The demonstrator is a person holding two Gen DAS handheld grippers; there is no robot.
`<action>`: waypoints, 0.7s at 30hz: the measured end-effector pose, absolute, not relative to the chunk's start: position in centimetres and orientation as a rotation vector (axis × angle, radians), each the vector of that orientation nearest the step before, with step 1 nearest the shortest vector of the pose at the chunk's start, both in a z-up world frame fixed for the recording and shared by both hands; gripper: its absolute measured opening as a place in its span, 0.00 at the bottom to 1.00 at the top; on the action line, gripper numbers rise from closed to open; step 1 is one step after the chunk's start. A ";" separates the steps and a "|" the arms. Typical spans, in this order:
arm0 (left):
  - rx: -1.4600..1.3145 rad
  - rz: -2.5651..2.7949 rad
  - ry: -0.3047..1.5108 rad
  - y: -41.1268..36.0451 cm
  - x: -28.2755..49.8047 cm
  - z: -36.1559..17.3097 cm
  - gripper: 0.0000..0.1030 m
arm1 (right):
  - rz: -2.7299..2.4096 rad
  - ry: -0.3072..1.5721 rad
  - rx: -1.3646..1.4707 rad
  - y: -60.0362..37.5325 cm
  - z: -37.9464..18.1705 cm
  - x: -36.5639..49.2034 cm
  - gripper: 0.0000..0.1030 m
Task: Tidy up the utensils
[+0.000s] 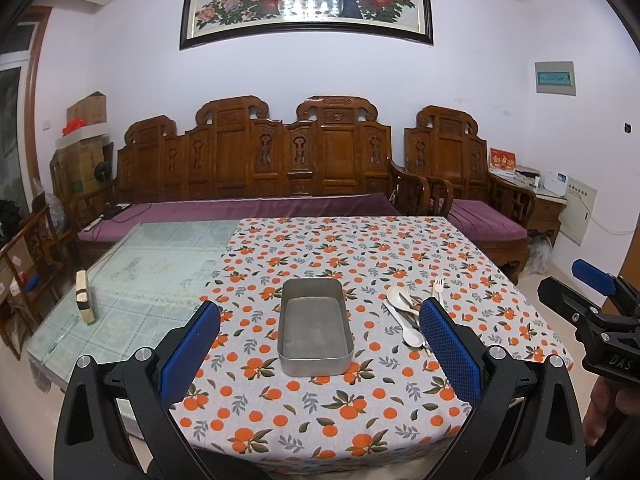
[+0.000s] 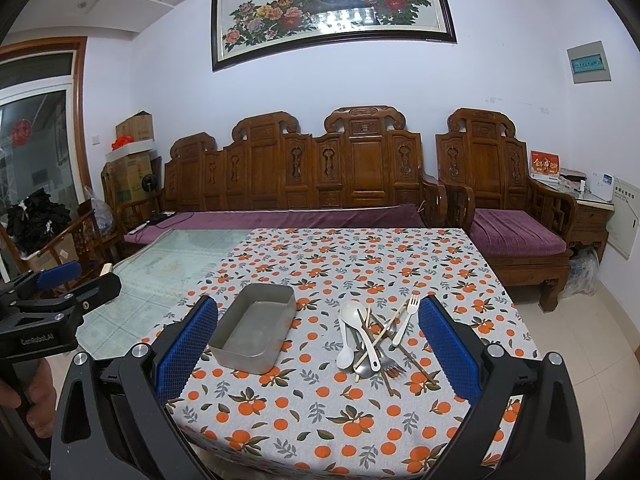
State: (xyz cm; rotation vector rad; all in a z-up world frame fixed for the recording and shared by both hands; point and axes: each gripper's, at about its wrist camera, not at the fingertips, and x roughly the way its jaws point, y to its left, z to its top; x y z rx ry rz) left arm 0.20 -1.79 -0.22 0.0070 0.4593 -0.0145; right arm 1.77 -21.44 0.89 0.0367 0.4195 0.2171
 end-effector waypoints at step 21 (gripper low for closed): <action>0.013 -0.043 0.594 -1.2 3.3 -4.1 0.94 | 0.236 0.472 0.027 -22.4 -2.3 4.5 0.98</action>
